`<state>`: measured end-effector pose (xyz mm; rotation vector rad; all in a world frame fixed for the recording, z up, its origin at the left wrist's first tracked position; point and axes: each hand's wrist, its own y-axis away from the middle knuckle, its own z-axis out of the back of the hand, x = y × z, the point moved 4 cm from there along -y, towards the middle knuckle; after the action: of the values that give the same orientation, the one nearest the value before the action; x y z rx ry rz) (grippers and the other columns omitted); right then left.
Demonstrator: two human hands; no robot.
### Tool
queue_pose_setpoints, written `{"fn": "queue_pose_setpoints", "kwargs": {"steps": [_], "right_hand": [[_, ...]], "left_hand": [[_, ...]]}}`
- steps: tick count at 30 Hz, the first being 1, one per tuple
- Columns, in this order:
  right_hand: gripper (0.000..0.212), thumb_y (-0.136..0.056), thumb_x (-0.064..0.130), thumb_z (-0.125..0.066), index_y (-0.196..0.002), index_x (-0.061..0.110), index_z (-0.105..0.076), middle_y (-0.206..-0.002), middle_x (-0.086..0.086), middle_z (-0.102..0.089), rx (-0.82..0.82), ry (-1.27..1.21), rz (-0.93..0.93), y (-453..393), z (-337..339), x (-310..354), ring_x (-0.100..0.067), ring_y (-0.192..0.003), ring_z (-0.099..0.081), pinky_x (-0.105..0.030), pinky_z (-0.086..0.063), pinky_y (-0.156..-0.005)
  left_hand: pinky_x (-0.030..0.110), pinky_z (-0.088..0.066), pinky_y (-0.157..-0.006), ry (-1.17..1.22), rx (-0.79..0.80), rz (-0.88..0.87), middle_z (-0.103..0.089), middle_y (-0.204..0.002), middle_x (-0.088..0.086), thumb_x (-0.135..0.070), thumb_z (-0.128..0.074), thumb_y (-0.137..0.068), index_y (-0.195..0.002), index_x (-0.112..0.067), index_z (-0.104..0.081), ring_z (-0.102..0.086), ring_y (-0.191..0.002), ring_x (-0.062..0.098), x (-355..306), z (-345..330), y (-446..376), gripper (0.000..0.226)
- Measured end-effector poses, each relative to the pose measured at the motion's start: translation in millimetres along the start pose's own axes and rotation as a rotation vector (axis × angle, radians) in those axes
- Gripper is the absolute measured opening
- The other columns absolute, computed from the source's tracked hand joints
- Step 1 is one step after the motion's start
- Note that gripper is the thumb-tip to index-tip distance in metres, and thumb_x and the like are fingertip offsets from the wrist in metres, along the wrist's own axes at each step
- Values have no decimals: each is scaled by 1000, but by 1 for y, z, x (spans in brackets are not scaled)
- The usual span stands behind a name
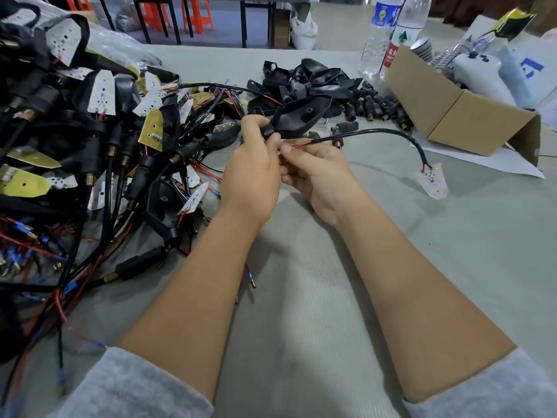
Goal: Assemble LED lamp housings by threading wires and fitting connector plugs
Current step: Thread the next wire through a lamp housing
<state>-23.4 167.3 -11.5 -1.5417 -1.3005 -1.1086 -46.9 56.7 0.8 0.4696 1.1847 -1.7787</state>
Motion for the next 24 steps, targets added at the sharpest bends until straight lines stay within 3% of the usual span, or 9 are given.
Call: {"fn": "queue_pose_setpoints", "kwargs": {"steps": [2, 5, 8, 12, 16, 18, 21, 24], "right_hand": [[11, -96, 4, -56, -93, 0, -67, -75, -6, -64, -18, 29, -7, -1, 1, -2, -8, -62, -59, -18, -49, -62], [12, -96, 3, -55, -90, 3, -66, -76, -7, -64, -61, 46, 23, -1, 4, 0, -8, -62, -61, -18, -51, -61], [15, -96, 1, -54, -86, 4, -64, -69, -4, -69, -114, 29, 71, -1, 8, 2, -9, -64, -67, -20, -55, -64], [12, -94, -3, -56, -88, 3, -64, -76, -8, -69, -42, 32, 95, 1, 2, 3, -14, -72, -67, -24, -57, -73], [20, -93, -3, -58, -80, 10, -65, -73, -6, -70, -15, 145, 120, 2, -1, 3, -15, -70, -67, -30, -59, -78], [23, -94, -2, -56, -78, 12, -64, -71, -4, -71, -50, 241, 138, 2, -1, 3, -15, -68, -69, -31, -60, -75], [14, -95, -2, -55, -85, 1, -63, -75, -13, -72, -146, 324, 169, 1, 2, 3, -19, -67, -70, -33, -60, -71], [10, -94, -4, -56, -86, 3, -58, -76, -16, -70, -233, 211, 200, 1, 8, 6, -22, -68, -71, -32, -59, -67]], "left_hand": [[20, -34, -54, -2, 11, -13, -51, -64, -13, -25, -41, -103, -123, -13, -42, -56, -62, 0, 1, -2, 0, 23], [34, -34, -63, -65, 32, -14, -51, -71, -8, -27, -40, -103, -124, -11, -42, -54, -70, 21, 4, -3, -1, 26], [36, -32, -66, -178, 51, 35, -52, -81, -2, -29, -37, -105, -122, -8, -42, -47, -75, 25, 10, -5, -3, 28], [35, -28, -67, -195, 51, 132, -47, -73, -3, -30, -35, -105, -120, -8, -41, -44, -76, 26, 17, -5, -5, 28], [34, -31, -68, -127, 43, 125, -53, -88, 1, -29, -36, -105, -121, -9, -42, -47, -79, 25, 14, -5, -5, 26], [33, -31, -67, -98, 61, 104, -54, -88, 1, -28, -37, -104, -120, -8, -42, -50, -81, 26, 13, -6, -3, 25], [35, -33, -68, -105, 94, 60, -60, -98, 9, -27, -38, -104, -120, -7, -42, -55, -91, 31, 11, -9, -2, 26], [36, -34, -69, -120, 100, 6, -56, -97, 7, -26, -38, -104, -119, -6, -42, -55, -91, 33, 8, -10, -2, 25]]}}
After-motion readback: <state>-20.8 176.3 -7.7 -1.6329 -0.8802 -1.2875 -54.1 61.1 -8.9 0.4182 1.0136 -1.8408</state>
